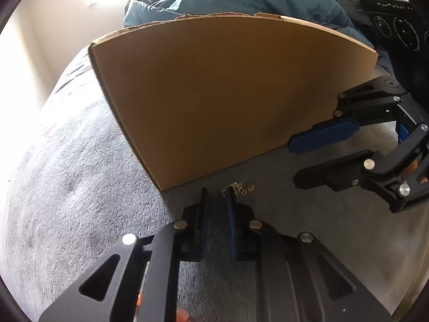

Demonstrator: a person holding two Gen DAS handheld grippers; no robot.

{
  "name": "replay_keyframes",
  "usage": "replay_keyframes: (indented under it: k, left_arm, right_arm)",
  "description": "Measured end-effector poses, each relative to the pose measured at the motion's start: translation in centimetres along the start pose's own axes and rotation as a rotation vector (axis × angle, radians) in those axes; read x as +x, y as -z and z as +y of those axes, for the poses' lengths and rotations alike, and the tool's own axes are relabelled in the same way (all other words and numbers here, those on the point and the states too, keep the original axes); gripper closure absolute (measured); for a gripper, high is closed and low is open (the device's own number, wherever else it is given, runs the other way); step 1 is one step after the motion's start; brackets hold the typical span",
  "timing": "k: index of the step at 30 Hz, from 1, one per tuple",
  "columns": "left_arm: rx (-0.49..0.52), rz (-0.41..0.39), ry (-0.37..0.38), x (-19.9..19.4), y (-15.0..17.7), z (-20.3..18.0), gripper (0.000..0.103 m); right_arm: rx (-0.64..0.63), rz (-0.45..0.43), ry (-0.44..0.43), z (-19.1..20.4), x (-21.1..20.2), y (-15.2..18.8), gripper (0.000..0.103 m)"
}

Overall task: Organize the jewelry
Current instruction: 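Move both tools out of the box to the gold spring charm beside it, then close the left tool on the gold chain charm and lift it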

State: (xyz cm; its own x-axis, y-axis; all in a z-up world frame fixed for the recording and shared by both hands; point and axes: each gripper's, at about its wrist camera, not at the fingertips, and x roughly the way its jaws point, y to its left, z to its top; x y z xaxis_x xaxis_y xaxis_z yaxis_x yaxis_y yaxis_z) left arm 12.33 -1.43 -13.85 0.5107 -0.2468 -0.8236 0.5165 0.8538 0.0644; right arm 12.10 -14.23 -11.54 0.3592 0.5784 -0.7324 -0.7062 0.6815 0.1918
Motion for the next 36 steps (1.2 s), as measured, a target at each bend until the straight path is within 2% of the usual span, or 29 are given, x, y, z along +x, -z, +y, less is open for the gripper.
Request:
replay_keyframes:
  k: [13, 17, 31, 36]
  left_arm:
    - [0.04, -0.016, 0.019, -0.8, 0.6, 0.1, 0.09]
    - [0.077, -0.019, 0.023, -1.1, 0.7, -0.5, 0.086]
    - [0.121, 0.022, -0.001, 1.4, -1.5, -3.2, 0.083]
    - [0.117, 0.007, 0.016, 1.1, -2.3, -3.3, 0.102]
  right_arm:
    - [0.014, 0.004, -0.013, -0.5, 0.1, 0.3, 0.078]
    - [0.021, 0.002, -0.018, -0.9, 0.4, 0.2, 0.078]
    - [0.042, -0.004, -0.015, -1.4, 0.2, 0.5, 0.078]
    - [0.046, -0.008, -0.004, -1.2, -0.2, 0.5, 0.078]
